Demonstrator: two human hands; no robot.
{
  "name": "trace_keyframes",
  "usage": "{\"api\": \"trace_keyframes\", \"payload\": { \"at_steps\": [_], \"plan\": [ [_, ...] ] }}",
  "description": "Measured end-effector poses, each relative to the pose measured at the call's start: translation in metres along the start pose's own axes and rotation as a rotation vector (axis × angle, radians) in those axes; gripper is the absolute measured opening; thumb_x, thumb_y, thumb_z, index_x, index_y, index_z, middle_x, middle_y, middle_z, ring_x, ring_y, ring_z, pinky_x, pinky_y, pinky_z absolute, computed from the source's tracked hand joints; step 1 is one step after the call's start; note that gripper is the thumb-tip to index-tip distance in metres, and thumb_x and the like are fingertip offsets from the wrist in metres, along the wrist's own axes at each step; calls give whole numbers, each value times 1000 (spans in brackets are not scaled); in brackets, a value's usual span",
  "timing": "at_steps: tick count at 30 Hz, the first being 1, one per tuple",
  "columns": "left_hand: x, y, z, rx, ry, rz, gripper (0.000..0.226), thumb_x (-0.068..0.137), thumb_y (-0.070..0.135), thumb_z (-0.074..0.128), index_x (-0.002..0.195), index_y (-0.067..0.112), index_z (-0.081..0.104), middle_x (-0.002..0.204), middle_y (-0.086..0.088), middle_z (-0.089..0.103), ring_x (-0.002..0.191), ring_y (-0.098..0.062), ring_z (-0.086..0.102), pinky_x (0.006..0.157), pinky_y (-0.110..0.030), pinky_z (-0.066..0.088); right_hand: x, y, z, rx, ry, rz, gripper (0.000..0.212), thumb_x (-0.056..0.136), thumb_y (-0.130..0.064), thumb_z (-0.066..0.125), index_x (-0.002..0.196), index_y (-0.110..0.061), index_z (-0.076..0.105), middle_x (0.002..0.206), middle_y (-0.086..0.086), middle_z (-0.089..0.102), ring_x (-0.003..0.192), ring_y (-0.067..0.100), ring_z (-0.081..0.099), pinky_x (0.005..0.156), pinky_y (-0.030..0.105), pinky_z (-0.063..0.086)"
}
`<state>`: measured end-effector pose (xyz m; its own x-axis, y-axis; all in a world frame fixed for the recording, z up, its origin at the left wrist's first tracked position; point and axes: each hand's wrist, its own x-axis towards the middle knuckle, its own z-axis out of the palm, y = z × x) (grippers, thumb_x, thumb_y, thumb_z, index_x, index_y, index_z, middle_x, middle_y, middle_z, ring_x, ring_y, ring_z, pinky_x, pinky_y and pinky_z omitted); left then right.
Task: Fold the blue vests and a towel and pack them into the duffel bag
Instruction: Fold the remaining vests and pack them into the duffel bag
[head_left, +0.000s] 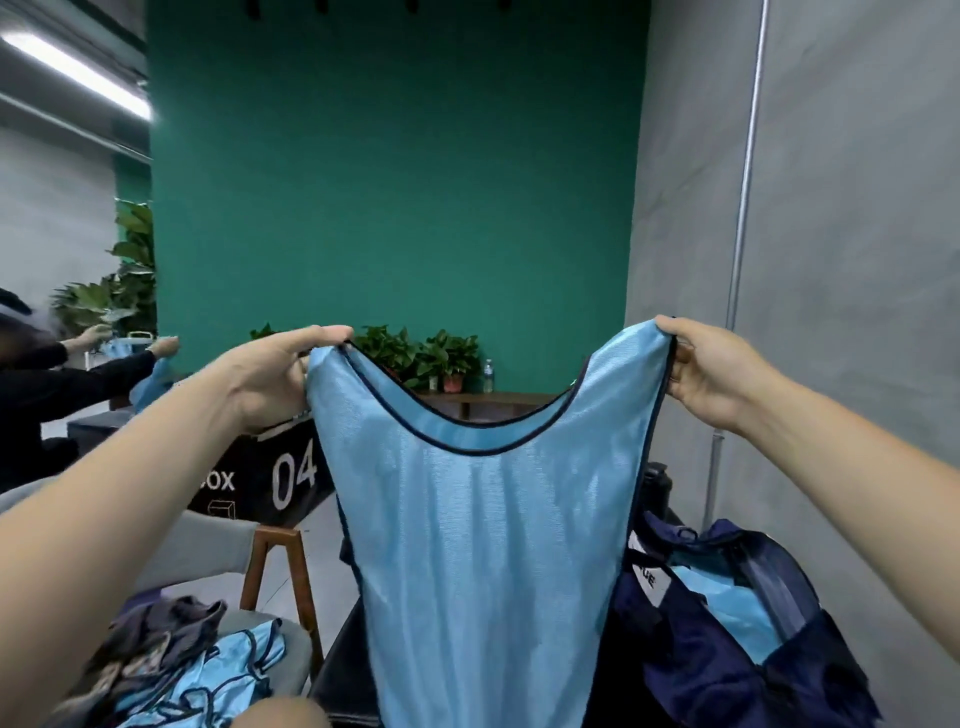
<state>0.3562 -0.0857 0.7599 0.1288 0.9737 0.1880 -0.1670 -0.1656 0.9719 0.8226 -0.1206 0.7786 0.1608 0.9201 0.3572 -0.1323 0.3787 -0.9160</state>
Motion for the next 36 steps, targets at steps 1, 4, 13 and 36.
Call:
{"api": "trace_keyframes", "payload": {
  "at_steps": [1,4,13,36],
  "plan": [
    [-2,13,3,8,4,50,43,86,33,84,126,24,72,118,-4,76,93,-23,73,89,-39,53,0,-9,1,16,2,-14,11,106,-25,63,106,-15,68,89,1,75,73,14,72,73,30,57],
    [-11,47,13,66,66,208,36,87,29,80,123,25,75,92,4,75,69,-13,64,75,-33,47,2,-36,1,55,-2,-55,15,107,-25,60,104,-14,70,87,0,77,71,12,75,76,31,55],
    [-29,117,34,59,114,548,32,94,14,74,126,15,76,95,5,78,72,-10,63,73,-30,43,2,-103,9,122,-51,-155,41,109,-25,55,140,1,63,130,15,74,115,26,74,85,33,64],
    [-5,125,73,-56,72,751,27,85,18,86,112,20,80,112,-5,77,93,-19,72,85,-33,62,7,-133,3,110,-106,-361,35,94,-9,78,128,-8,70,119,10,78,101,23,76,85,36,65]
  ]
}}
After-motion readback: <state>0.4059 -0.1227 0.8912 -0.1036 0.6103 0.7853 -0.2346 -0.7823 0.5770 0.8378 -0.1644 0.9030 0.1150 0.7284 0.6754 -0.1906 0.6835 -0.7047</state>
